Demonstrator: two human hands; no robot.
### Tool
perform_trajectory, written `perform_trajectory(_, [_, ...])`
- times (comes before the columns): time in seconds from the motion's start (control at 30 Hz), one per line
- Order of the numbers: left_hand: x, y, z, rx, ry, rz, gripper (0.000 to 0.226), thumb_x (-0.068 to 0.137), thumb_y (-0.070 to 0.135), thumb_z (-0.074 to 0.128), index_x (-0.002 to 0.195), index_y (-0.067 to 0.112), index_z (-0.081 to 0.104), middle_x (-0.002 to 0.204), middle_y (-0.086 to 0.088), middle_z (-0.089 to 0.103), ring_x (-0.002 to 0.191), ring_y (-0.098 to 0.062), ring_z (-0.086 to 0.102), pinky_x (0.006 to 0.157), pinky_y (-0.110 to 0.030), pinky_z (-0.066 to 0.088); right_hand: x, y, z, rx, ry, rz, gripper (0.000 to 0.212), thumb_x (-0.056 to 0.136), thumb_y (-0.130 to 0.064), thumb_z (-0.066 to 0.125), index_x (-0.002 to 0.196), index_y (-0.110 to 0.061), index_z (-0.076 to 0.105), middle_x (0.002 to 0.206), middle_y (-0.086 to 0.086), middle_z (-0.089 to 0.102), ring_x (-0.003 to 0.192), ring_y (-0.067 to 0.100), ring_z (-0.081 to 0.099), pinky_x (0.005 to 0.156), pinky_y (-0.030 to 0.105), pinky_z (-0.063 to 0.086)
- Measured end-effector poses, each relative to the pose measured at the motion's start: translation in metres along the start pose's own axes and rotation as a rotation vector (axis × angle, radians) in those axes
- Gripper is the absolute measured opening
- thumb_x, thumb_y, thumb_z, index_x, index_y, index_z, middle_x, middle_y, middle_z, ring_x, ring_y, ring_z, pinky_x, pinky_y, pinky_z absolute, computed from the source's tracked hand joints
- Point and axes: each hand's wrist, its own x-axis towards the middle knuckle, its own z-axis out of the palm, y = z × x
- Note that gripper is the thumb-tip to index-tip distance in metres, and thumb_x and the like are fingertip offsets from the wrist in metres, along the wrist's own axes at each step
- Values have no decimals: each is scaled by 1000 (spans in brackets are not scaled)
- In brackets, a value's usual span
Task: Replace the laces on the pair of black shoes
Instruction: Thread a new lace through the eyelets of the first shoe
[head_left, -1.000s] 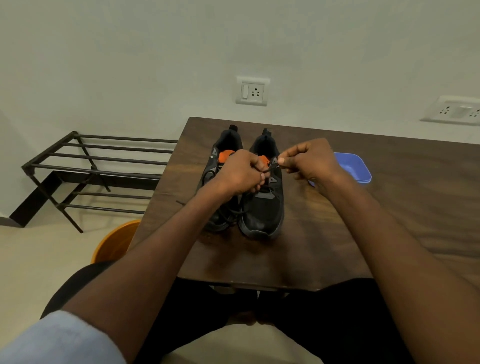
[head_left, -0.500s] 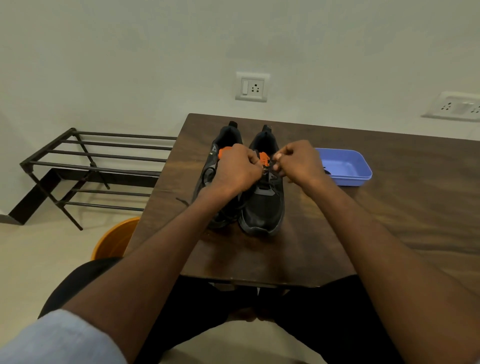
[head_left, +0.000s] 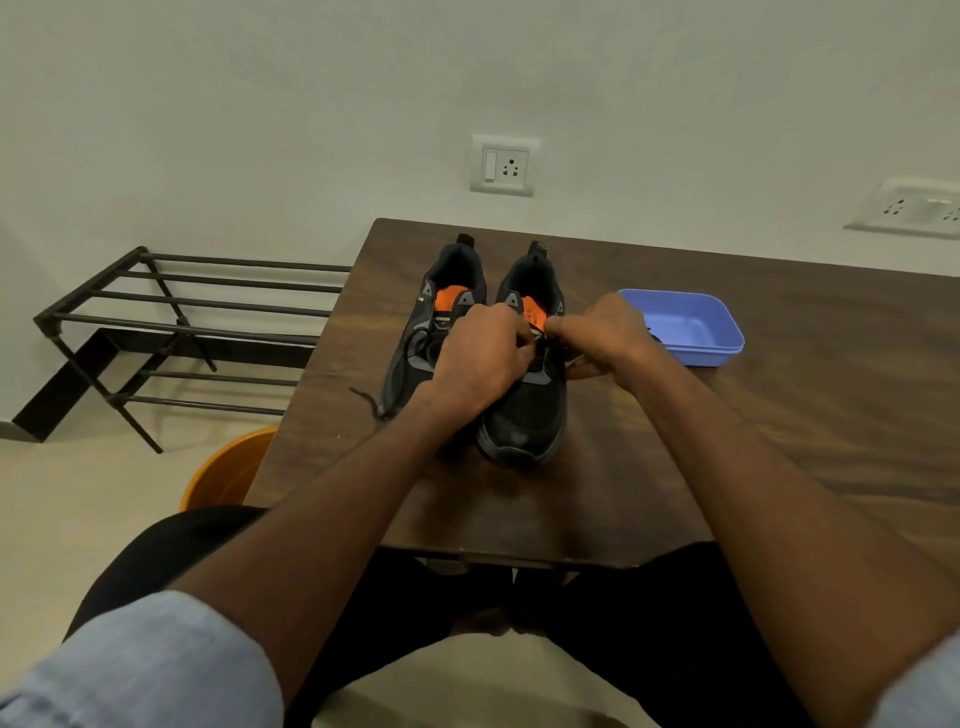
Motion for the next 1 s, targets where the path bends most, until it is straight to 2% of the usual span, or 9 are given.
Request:
perform_trajectory(0.13, [6, -7, 1, -74, -87, 12, 14, 98, 24, 68, 101, 23, 81, 84, 10, 74, 72, -2, 64, 78, -32, 60, 0, 1, -2, 38, -13, 10, 32, 87, -33, 79, 102, -6, 69, 89, 11, 76, 66, 18, 77, 63, 35, 66])
perform_trajectory(0.33, [8, -9, 4, -237, -125, -79, 13, 97, 19, 69, 103, 20, 81, 99, 7, 77, 92, -4, 67, 94, -34, 56, 0, 0, -1, 65, -5, 49, 33, 88, -35, 78, 102, -6, 69, 88, 12, 76, 62, 20, 76, 64, 34, 66])
perform_trajectory(0.43, [8, -8, 8, -208, -130, -130, 12, 96, 22, 70, 102, 25, 80, 99, 9, 77, 92, -5, 68, 92, -36, 58, 0, 0, 0, 96, -15, 72, 32, 88, -33, 78, 105, -7, 69, 91, 13, 76, 64, 20, 77, 67, 34, 66])
perform_trajectory(0.57, [4, -4, 12, -129, -79, -203, 12, 95, 22, 71, 94, 29, 80, 90, 11, 74, 86, -8, 67, 83, -38, 59, -2, -2, 4, 119, -40, 80, 32, 89, -32, 77, 108, -8, 68, 92, 12, 76, 65, 20, 77, 66, 32, 65])
perform_trajectory(0.67, [1, 3, 13, -102, -37, -245, 12, 94, 23, 72, 87, 29, 80, 87, 9, 74, 86, -13, 68, 82, -43, 60, -6, -4, 7, 119, -7, 88, 33, 87, -32, 78, 105, -7, 69, 89, 12, 76, 61, 20, 76, 60, 30, 64])
perform_trajectory(0.77, [-2, 8, 13, -83, -12, -251, 10, 93, 22, 72, 91, 28, 80, 97, 6, 73, 94, -16, 67, 87, -46, 59, -5, -4, 6, 117, -23, 88, 30, 89, -29, 78, 105, -6, 69, 89, 12, 76, 62, 20, 77, 59, 29, 63])
perform_trajectory(0.9, [-10, 13, 17, 214, 116, -225, 9, 93, 32, 72, 97, 24, 73, 122, -4, 54, 120, -26, 49, 102, -50, 46, -5, -9, 3, 68, -67, 92, 25, 90, -23, 78, 107, -6, 70, 92, 13, 76, 67, 21, 78, 67, 34, 66])
perform_trajectory(1.0, [-12, 16, 18, 156, 87, -258, 6, 93, 29, 72, 95, 23, 72, 127, -5, 48, 125, -28, 43, 107, -50, 39, -9, -10, -1, 90, -98, 113, 21, 89, -14, 78, 105, -2, 71, 95, 16, 75, 79, 25, 78, 70, 33, 66])
